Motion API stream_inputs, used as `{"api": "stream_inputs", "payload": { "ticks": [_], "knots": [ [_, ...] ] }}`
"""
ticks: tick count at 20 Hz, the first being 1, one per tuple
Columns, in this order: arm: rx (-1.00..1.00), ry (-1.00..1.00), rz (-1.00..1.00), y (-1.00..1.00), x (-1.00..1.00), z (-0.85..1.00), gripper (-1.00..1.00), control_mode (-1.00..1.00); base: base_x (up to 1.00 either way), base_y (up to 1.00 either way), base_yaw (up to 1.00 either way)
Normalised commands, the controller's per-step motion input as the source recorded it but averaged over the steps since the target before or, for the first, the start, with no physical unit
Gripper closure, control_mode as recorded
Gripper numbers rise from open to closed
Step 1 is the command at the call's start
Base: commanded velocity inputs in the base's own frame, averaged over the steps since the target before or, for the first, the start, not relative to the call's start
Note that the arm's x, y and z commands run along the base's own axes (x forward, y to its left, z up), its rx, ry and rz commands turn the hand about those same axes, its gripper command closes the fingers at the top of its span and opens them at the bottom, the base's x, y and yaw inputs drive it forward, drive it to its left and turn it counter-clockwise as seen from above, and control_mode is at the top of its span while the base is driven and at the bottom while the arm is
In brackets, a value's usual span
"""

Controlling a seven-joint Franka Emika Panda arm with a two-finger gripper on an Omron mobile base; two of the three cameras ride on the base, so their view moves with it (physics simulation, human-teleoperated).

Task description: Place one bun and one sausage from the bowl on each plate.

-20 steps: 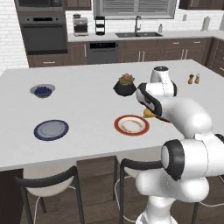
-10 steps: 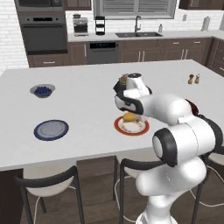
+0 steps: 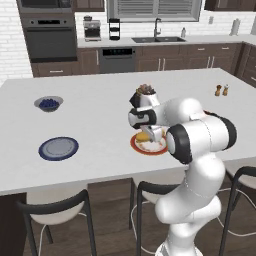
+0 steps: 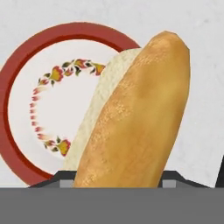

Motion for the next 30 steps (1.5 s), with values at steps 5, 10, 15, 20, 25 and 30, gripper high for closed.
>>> {"api": "stream_inputs", "payload": {
  "ticks": [5,10,15,20,25,30],
  "knots": [
    [0.07,-0.06,0.0,-0.05,0.13,-0.44,1.0,-1.0,0.0,0.0,0.0],
    [0.08,-0.1,0.0,0.0,0.46,-0.31,1.0,-1.0,0.0,0.0,0.0],
    [0.03,-0.07,0.0,-0.01,0.34,-0.35,-1.0,-1.0,0.0,0.0,0.0],
    [0.0,-0.05,0.01,-0.07,-0.05,0.06,-1.0,-1.0,0.0,0.0,0.0],
    [0.01,-0.01,0.0,-0.11,-0.28,0.61,-1.0,-1.0,0.0,0.0,0.0],
    [0.04,-0.03,0.0,-0.3,-0.76,0.98,-1.0,-1.0,0.0,0.0,0.0]
  ]
}}
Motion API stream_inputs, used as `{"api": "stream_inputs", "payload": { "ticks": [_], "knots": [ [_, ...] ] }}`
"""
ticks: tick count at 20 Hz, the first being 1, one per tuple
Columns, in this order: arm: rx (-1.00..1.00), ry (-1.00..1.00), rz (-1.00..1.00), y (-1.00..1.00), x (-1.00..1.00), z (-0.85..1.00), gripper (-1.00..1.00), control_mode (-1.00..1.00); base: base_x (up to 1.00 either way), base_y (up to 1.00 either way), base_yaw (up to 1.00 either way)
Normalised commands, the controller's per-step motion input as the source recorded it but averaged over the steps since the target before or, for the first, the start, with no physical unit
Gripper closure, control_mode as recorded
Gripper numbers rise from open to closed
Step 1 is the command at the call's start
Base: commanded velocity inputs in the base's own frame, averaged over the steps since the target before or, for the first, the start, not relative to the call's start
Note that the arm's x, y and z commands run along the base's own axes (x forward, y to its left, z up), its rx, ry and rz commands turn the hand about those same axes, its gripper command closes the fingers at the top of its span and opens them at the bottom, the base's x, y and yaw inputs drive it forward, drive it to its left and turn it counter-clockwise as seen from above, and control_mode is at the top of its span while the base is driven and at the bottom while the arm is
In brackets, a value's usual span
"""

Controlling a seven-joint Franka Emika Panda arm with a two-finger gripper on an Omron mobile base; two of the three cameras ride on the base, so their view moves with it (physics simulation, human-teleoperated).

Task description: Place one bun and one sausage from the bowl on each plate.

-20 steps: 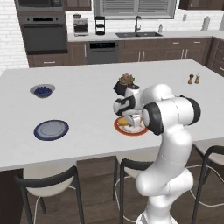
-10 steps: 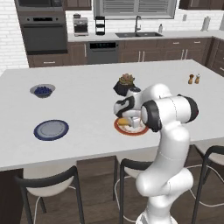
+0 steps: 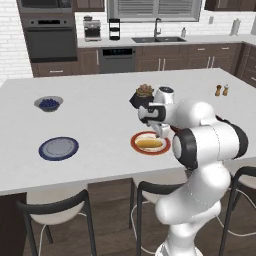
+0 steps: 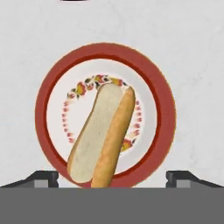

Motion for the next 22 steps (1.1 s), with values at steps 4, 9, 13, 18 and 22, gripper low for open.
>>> {"api": "stream_inputs", "payload": {
  "ticks": [4,9,13,18,22],
  "knots": [
    [0.01,0.0,0.0,-0.82,-0.56,0.96,-1.0,-1.0,0.0,0.0,0.0],
    [0.0,0.05,0.0,-1.0,-0.03,0.49,-1.0,-1.0,0.0,0.0,0.0],
    [0.0,0.09,0.0,-1.0,0.11,0.11,-1.0,-1.0,0.0,0.0,0.0],
    [0.01,0.02,0.0,-1.0,0.08,-0.01,-1.0,-1.0,0.0,0.0,0.0],
    [0.1,0.0,0.0,-0.96,0.03,-0.17,-1.0,-1.0,0.0,0.0,0.0]
  ]
}}
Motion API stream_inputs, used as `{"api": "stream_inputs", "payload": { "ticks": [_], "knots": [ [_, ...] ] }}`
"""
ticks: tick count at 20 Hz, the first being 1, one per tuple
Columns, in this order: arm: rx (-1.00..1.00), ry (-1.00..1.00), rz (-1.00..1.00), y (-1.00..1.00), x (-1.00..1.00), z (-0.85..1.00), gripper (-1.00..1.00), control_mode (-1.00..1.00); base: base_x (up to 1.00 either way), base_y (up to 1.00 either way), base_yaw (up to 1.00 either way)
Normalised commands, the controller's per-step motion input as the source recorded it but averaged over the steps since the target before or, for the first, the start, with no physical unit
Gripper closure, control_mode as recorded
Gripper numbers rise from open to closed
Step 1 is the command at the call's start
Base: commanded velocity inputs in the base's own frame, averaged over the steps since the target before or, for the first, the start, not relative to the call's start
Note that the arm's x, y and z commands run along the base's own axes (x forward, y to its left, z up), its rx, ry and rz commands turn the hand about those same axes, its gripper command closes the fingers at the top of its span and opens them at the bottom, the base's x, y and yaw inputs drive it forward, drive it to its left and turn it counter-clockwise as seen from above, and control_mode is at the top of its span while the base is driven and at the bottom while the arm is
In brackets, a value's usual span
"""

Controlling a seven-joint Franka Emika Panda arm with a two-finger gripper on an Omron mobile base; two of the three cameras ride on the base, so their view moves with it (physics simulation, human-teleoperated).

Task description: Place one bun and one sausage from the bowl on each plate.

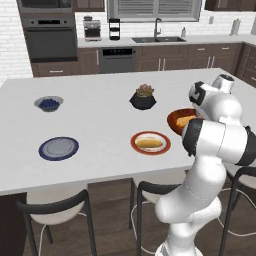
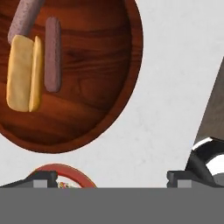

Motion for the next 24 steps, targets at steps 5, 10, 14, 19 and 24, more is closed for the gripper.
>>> {"api": "stream_inputs", "payload": {
  "ticks": [5,10,14,19,24],
  "knots": [
    [0.11,0.0,0.0,-0.73,0.28,-0.21,-1.0,-1.0,0.0,0.0,0.0],
    [0.11,0.0,0.0,-0.46,0.65,-0.13,-1.0,-1.0,0.0,0.0,0.0],
    [0.03,0.06,-0.03,-0.4,0.67,-0.39,-1.0,-1.0,0.0,0.0,0.0],
    [0.0,0.18,-0.05,-0.22,0.73,-0.56,-1.0,-1.0,0.0,0.0,0.0],
    [0.0,0.18,-0.06,-0.24,0.82,-0.12,-1.0,-1.0,0.0,0.0,0.0]
  ]
}}
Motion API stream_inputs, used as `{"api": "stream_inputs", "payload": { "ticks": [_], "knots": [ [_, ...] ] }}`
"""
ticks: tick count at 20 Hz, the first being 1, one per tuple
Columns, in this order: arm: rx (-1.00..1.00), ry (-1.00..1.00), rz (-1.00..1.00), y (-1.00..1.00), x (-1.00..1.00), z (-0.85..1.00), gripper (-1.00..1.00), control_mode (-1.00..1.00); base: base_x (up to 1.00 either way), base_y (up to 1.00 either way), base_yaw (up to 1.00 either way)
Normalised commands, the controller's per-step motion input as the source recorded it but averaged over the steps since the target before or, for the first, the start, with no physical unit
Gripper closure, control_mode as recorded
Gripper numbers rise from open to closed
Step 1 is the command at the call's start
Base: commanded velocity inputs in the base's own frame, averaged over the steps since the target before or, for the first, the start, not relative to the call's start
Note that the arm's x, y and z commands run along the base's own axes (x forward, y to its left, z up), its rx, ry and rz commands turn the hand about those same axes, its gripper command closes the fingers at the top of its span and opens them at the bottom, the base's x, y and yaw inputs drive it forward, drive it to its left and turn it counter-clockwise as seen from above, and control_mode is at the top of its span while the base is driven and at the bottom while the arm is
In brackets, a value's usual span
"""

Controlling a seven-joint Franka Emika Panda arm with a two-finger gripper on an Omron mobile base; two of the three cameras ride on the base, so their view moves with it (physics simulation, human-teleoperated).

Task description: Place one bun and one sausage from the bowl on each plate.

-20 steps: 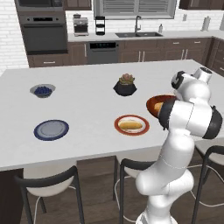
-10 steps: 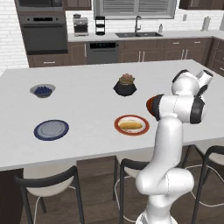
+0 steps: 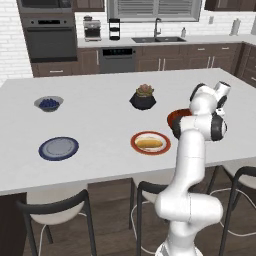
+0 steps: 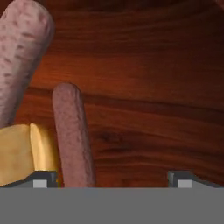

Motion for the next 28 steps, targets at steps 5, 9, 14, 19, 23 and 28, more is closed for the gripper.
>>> {"api": "stream_inputs", "payload": {
  "ticks": [5,9,14,19,23,28],
  "knots": [
    [0.0,0.1,-0.07,-0.23,0.34,-0.44,-1.0,-1.0,0.0,0.0,0.0],
    [0.0,-0.15,-0.03,-0.19,-0.3,-0.56,-1.0,-1.0,0.0,0.0,0.0],
    [-0.04,-0.3,-0.01,-0.01,-0.02,-0.47,-1.0,-1.0,0.0,0.0,0.0],
    [-0.16,-0.23,0.0,0.33,-0.17,-0.62,-1.0,-1.0,0.0,0.0,0.0],
    [-0.22,-0.05,0.0,0.96,-0.28,-0.55,1.0,-1.0,0.0,0.0,0.0],
    [-0.25,-0.01,-0.09,0.72,-0.45,-0.67,1.0,-1.0,0.0,0.0,0.0]
  ]
}}
